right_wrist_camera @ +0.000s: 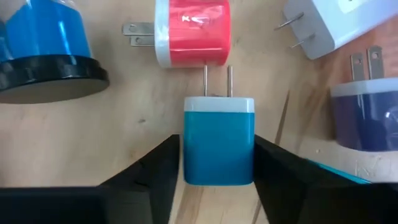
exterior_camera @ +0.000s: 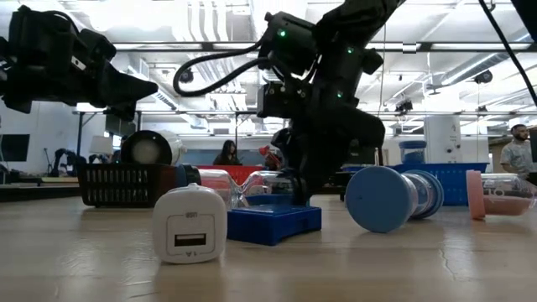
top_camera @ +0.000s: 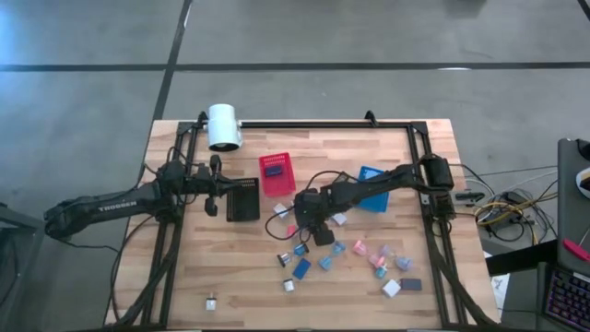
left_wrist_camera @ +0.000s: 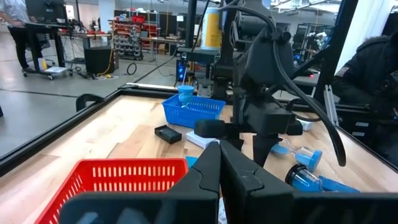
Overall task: Pick & Place Office items
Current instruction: Put the left blue charger adapter into the black bin
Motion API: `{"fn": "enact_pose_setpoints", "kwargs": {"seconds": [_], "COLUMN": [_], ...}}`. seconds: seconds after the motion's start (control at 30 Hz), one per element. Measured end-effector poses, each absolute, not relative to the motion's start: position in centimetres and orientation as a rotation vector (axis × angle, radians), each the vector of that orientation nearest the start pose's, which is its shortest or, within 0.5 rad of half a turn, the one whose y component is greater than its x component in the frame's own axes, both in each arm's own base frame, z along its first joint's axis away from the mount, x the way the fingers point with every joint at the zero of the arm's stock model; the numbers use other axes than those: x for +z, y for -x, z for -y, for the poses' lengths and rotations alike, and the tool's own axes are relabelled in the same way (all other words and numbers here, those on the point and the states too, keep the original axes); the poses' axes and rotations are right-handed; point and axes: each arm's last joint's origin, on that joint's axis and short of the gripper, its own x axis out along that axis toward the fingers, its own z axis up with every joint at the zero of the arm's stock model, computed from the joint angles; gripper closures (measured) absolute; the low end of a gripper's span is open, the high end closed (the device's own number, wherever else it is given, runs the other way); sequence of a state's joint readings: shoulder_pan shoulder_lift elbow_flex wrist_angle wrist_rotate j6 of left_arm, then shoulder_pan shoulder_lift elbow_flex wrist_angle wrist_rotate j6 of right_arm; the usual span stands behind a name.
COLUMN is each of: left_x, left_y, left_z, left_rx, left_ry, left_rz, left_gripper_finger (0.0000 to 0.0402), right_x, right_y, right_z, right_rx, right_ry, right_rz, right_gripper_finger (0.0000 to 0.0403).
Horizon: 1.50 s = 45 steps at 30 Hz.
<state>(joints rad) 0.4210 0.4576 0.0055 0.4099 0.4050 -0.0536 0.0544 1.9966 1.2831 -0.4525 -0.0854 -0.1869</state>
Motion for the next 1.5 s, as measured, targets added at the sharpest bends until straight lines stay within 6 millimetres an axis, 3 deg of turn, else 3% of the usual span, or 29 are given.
{"fn": "enact_pose_setpoints", "kwargs": {"seconds": [0.07, 0.2, 0.43, 0.6, 0.7, 1.03, 1.2, 1.5], "left_x": [16.3, 16.3, 16.3, 16.3, 16.3, 17.5, 18.6, 22.0], "left_y": [-11.8, -11.8, -11.8, -11.8, -11.8, -12.0, -12.4, -13.6], "left_z": [-4.0, -4.0, -4.0, -4.0, -4.0, -4.0, -3.8, -2.5], "left_rx": [0.017, 0.017, 0.017, 0.016, 0.016, 0.019, -0.007, 0.018], "left_ry": [0.07, 0.07, 0.07, 0.054, 0.059, 0.032, -0.052, -0.371], "left_rz": [-0.038, -0.038, -0.038, -0.039, -0.038, -0.002, 0.019, 0.067], "left_gripper_finger": [0.0396, 0.0396, 0.0396, 0.0396, 0.0396, 0.039, 0.0339, 0.0196], "right_x": [14.0, 14.4, 18.0, 21.0, 21.7, 21.1, 21.3, 23.8], "right_y": [-39.1, -38.9, -38.2, -37.5, -36.7, -34.3, -34.3, -35.1], "right_z": [-2.4, -2.4, -2.2, -2.0, -1.4, 0.9, 1.9, 2.5], "right_rx": [0.234, 0.232, 0.221, 0.226, 0.25, 0.185, 0.18, 0.191], "right_ry": [0.146, 0.144, 0.148, 0.143, 0.107, 0.048, -0.033, -0.146], "right_rz": [-1.151, -1.145, -1.015, -0.774, -0.618, -0.203, -0.164, -0.054], "right_gripper_finger": [0.0265, 0.0267, 0.0267, 0.0267, 0.0267, 0.0267, 0.0267, 0.0267]}}
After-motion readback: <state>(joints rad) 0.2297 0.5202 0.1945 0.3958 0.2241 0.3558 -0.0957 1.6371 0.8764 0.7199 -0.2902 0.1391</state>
